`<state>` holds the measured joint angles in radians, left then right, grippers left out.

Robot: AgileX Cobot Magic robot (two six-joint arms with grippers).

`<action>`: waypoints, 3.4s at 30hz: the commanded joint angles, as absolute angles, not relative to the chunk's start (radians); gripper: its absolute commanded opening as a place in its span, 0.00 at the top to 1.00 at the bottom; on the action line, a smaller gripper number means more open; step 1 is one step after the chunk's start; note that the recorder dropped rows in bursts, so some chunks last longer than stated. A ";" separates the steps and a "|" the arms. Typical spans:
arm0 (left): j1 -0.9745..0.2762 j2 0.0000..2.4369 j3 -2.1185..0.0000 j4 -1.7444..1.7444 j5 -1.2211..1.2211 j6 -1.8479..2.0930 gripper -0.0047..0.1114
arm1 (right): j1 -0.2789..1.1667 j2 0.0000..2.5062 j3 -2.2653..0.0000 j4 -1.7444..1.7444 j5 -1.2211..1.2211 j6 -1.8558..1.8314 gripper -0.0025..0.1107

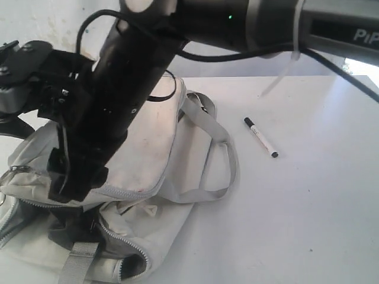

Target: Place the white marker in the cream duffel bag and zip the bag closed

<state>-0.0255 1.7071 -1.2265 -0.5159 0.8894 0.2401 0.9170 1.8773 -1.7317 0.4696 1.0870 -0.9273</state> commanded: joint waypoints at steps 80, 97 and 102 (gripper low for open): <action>-0.022 1.694 -1.236 -0.524 0.938 0.520 0.62 | 1.055 2.102 -1.732 0.408 0.523 -1.059 0.98; -0.022 1.694 -1.236 -0.499 0.950 0.519 0.96 | 1.058 2.017 -1.734 0.223 0.603 -0.800 0.95; -0.022 1.694 -1.236 -0.499 0.950 0.519 0.96 | 1.079 2.017 -1.734 0.289 0.605 -0.953 0.67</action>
<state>-0.0255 1.7071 -1.2329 -0.5070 0.9426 0.5250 1.0647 2.0292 -1.7342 0.2661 0.6138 -0.8829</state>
